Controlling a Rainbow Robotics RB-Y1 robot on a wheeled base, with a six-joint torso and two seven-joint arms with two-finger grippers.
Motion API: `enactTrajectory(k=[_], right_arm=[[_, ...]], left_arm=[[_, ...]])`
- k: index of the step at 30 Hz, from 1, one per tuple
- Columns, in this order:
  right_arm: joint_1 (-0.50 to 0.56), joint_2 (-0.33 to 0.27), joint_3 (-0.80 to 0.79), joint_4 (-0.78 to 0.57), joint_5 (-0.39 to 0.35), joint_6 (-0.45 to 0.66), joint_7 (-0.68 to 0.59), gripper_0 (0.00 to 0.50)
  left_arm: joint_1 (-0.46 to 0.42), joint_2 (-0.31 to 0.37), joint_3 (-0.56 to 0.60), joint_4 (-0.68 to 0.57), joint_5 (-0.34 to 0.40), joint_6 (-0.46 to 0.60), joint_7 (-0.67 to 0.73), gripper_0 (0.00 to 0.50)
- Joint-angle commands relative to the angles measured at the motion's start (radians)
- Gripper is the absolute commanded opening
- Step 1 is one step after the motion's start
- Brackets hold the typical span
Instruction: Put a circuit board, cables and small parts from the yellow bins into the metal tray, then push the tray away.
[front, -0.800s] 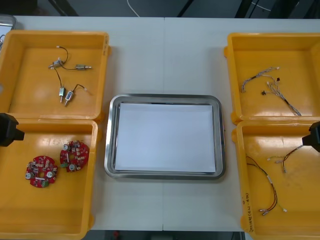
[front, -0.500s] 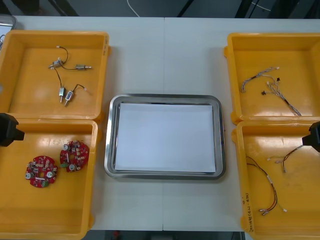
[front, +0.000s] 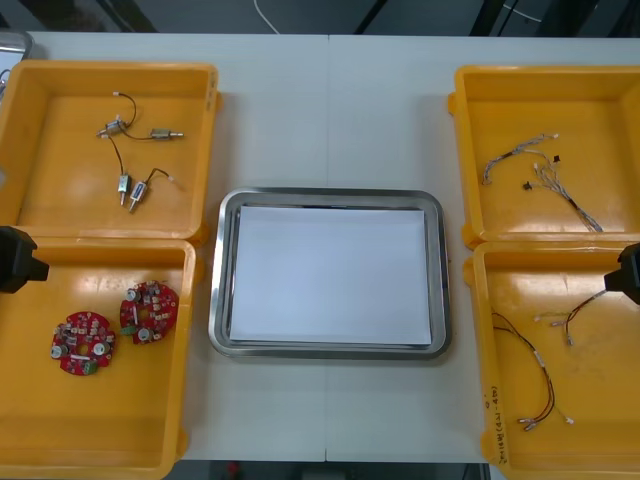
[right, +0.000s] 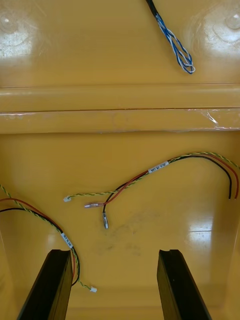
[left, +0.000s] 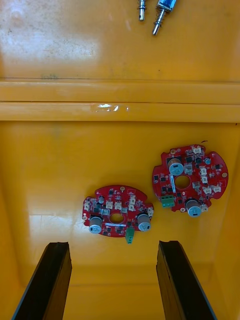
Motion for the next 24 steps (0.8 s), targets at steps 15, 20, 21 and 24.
enactTrajectory(k=[15, 20, 21, 24], right_arm=[[0.016, -0.036, -0.031, -0.032, -0.007, 0.003, -0.03, 0.491], [0.016, -0.036, -0.031, -0.032, -0.007, 0.003, -0.03, 0.491], [0.016, -0.036, -0.031, -0.032, -0.007, 0.003, -0.03, 0.49], [0.016, -0.036, -0.031, -0.032, -0.007, 0.003, -0.03, 0.491]], left_arm=[[-0.001, 0.041, 0.036, -0.026, -0.002, -0.001, -0.086, 0.5], [-0.001, 0.041, 0.036, -0.026, -0.002, -0.001, -0.086, 0.5], [-0.001, 0.041, 0.036, -0.026, -0.002, -0.001, -0.086, 0.5], [-0.001, 0.041, 0.036, -0.026, -0.002, -0.001, -0.086, 0.5]])
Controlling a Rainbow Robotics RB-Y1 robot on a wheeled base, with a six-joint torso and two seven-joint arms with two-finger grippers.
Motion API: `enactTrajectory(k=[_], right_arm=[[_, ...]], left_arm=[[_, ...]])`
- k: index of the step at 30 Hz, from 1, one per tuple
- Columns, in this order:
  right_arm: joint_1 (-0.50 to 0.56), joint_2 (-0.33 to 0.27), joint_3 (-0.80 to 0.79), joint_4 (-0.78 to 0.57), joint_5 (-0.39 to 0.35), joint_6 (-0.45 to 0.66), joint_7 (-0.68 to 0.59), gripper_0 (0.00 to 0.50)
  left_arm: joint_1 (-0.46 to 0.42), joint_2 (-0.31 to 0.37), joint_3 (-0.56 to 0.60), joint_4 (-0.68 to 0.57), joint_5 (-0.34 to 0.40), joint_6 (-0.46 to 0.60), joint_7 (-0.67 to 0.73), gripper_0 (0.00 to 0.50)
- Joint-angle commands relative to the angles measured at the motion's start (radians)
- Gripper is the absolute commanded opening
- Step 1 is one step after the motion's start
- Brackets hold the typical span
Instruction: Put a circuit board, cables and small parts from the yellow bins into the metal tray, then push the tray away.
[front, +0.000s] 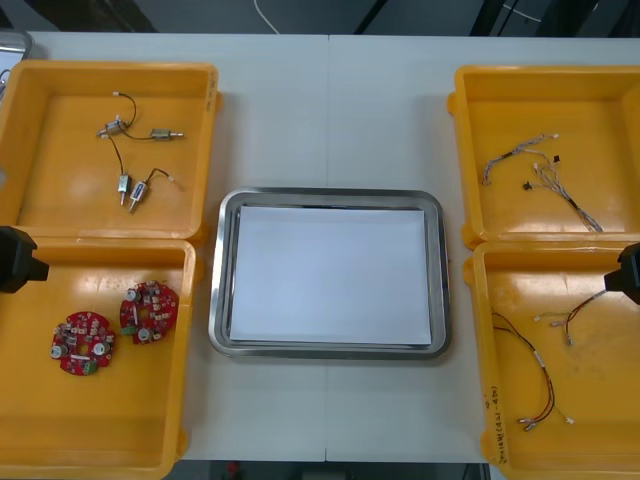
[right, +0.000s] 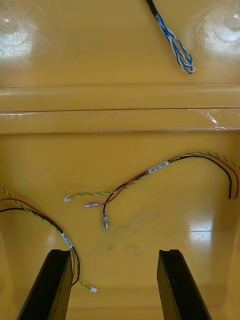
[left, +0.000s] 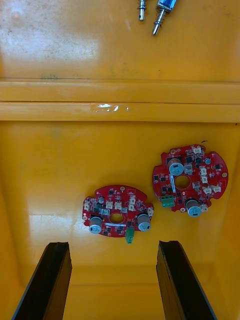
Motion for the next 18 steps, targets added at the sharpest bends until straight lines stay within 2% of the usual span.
enactTrajectory(k=[1, 18], right_arm=[[0.016, -0.036, -0.031, -0.032, -0.007, 0.003, -0.03, 0.491], [0.016, -0.036, -0.031, -0.032, -0.007, 0.003, -0.03, 0.491]], left_arm=[[-0.001, 0.041, 0.036, -0.026, -0.002, -0.001, -0.086, 0.5], [-0.001, 0.041, 0.036, -0.026, -0.002, -0.001, -0.086, 0.5]])
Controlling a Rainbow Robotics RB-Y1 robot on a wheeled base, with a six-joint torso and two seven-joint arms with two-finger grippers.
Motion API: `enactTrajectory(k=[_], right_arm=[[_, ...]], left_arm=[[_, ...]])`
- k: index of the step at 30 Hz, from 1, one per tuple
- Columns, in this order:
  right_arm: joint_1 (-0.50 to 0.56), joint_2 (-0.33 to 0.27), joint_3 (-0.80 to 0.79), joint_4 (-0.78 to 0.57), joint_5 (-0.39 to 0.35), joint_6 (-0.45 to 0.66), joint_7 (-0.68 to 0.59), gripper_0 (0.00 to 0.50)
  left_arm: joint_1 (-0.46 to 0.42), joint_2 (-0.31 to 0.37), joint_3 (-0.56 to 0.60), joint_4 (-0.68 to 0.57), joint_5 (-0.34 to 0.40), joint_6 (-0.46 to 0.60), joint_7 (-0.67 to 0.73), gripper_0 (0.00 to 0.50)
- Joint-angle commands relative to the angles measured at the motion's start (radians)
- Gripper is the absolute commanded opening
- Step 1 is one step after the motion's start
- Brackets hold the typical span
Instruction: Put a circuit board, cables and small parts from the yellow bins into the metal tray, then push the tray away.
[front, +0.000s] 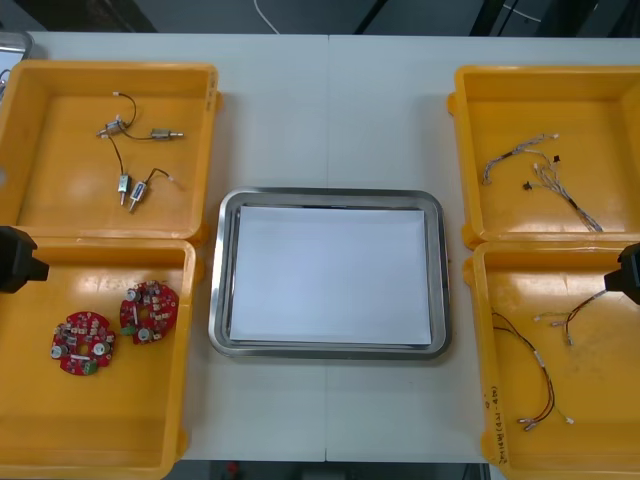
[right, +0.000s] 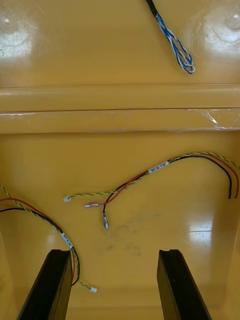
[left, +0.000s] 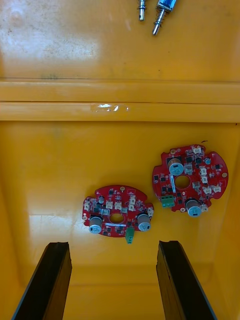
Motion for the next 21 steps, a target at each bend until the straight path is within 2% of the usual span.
enactTrajectory(k=[1, 21], right_arm=[[0.016, -0.036, -0.031, -0.032, -0.007, 0.003, -0.03, 0.491], [0.016, -0.036, -0.031, -0.032, -0.007, 0.003, -0.03, 0.491]], left_arm=[[-0.001, 0.041, 0.036, -0.026, -0.002, -0.001, -0.086, 0.5], [-0.001, 0.041, 0.036, -0.026, -0.002, -0.001, -0.086, 0.5]])
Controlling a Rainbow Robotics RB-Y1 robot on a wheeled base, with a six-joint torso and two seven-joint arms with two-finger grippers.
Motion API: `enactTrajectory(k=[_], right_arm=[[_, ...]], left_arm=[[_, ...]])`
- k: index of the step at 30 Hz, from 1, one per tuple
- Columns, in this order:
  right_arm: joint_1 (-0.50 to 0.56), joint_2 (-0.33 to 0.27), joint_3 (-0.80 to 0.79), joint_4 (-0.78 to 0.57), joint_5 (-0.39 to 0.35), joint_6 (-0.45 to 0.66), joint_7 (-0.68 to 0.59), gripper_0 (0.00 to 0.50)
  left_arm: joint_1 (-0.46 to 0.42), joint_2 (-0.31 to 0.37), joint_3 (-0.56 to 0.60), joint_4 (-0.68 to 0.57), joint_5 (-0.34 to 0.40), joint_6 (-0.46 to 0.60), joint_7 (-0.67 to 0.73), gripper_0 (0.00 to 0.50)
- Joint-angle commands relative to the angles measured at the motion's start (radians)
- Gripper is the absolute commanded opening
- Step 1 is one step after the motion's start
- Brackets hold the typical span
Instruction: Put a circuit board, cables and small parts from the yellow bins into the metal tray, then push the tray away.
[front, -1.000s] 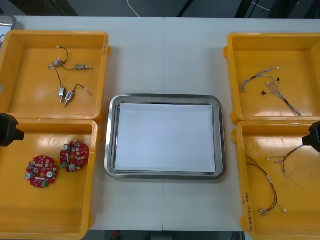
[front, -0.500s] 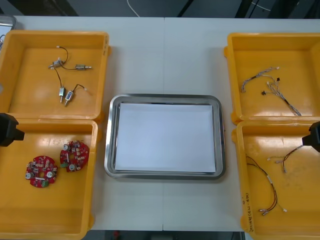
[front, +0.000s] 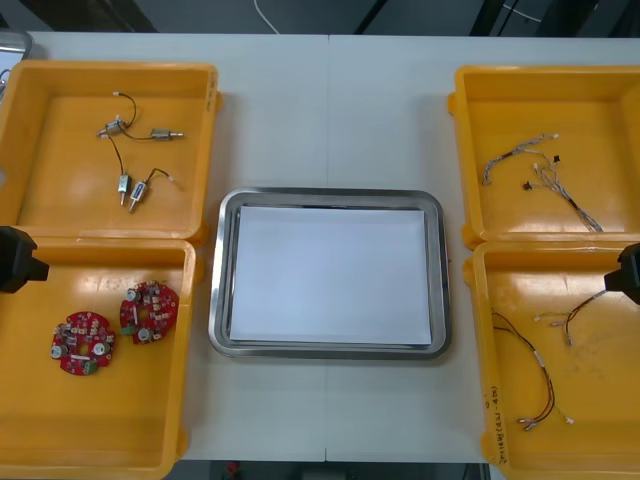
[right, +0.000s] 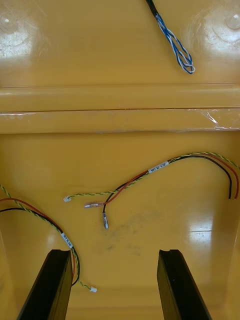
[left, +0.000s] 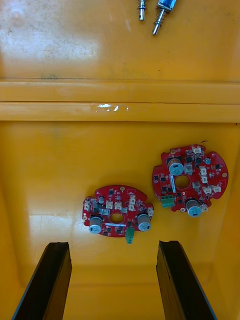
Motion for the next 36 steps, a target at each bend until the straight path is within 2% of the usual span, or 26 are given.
enactTrajectory(k=[1, 36], right_arm=[[0.016, -0.036, -0.031, -0.032, -0.007, 0.003, -0.03, 0.491], [0.016, -0.036, -0.031, -0.032, -0.007, 0.003, -0.03, 0.491]], left_arm=[[-0.001, 0.041, 0.036, -0.026, -0.002, -0.001, -0.086, 0.5], [-0.001, 0.041, 0.036, -0.026, -0.002, -0.001, -0.086, 0.5]])
